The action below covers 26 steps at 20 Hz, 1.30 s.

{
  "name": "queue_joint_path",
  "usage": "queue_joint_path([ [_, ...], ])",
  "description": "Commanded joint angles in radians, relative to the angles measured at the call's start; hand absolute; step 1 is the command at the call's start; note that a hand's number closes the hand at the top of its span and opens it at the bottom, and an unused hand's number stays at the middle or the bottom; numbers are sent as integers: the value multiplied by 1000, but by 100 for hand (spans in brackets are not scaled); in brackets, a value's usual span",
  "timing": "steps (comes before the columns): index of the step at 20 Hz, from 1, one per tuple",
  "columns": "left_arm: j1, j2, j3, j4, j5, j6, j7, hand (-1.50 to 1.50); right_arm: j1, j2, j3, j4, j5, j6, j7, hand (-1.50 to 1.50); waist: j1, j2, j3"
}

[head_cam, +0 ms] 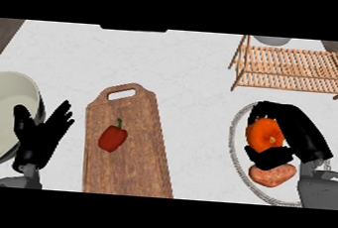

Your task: Pick the squash from the placemat and place it in the tiered shelf

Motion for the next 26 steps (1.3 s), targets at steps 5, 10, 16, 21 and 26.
queue_joint_path([
  [5,18,-27,-8,3,-7,15,-10,0,-37,-25,-170,-478,-107,79,300,150,-5,0,0],
  [10,3,6,9,44,-8,-21,-40,0,-243,-107,-341,-546,-283,227,543,150,9,4,0],
  [16,-14,-65,-48,49,-60,30,-52,0,-486,-246,-488,-324,-401,259,630,150,20,8,1],
  [21,-32,0,6,53,-7,-39,-32,0,-629,-338,-511,-71,-355,210,541,150,30,11,1],
  [26,-20,-12,-8,27,-22,-29,-33,0,-768,-433,-476,181,-299,191,442,150,38,13,1],
])
